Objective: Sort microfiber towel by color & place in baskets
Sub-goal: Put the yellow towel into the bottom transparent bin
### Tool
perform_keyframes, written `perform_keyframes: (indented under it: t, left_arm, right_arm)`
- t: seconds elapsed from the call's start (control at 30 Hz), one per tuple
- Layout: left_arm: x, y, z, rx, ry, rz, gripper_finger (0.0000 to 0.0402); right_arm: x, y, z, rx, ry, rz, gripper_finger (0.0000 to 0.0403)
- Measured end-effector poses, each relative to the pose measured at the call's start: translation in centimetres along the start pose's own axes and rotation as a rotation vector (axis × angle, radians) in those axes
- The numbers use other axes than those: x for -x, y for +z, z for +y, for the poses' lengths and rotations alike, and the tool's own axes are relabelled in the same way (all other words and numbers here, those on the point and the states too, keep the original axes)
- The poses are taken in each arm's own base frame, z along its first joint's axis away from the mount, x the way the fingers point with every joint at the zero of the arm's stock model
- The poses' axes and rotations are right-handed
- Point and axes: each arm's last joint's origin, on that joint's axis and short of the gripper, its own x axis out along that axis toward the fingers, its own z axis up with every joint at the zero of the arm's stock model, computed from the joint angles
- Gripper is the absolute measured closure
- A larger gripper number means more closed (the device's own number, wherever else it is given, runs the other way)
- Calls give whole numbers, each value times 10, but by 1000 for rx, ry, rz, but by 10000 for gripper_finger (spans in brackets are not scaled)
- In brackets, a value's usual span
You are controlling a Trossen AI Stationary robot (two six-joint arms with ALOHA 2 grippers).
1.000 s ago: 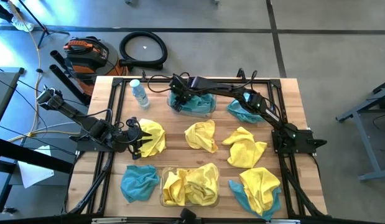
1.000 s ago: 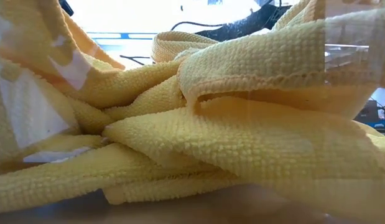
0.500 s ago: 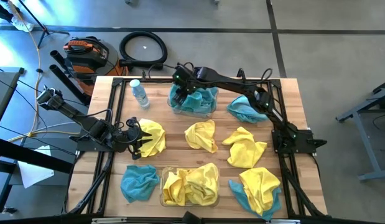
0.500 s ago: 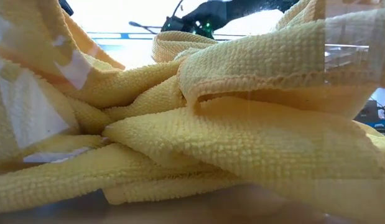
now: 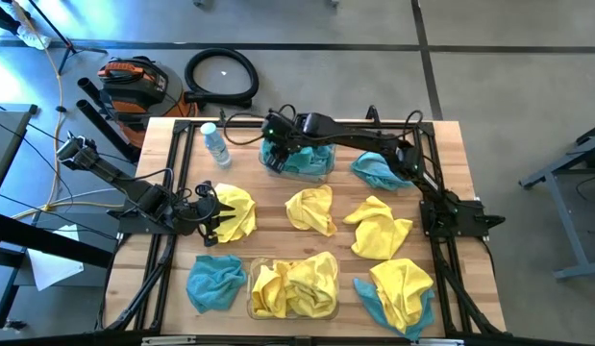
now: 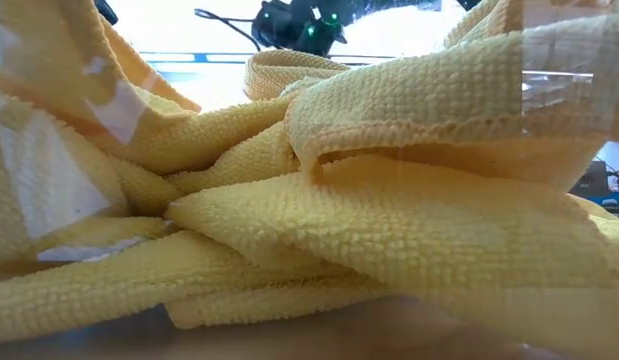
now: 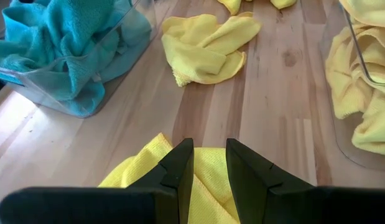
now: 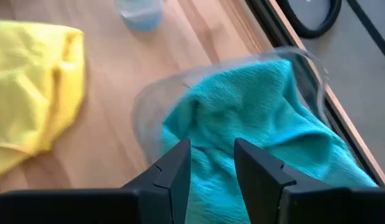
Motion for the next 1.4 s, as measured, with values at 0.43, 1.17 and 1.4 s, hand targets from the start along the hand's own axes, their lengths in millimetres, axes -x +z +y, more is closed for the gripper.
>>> perform_keyframes:
  t: [0.43,1.17,1.4]
  left_arm:
    - [0,-1,-2,104,-53,26,321]
    - [0,4,0,99,45,-53,321]
    - [0,9,-1,135,26,-94,321]
  right_arm:
    - [-43,-55,88,37,-26,-281,284]
    - [122,-244,51,-318,136,-434,284]
    - [136,-288,49,-431,120,-307,284]
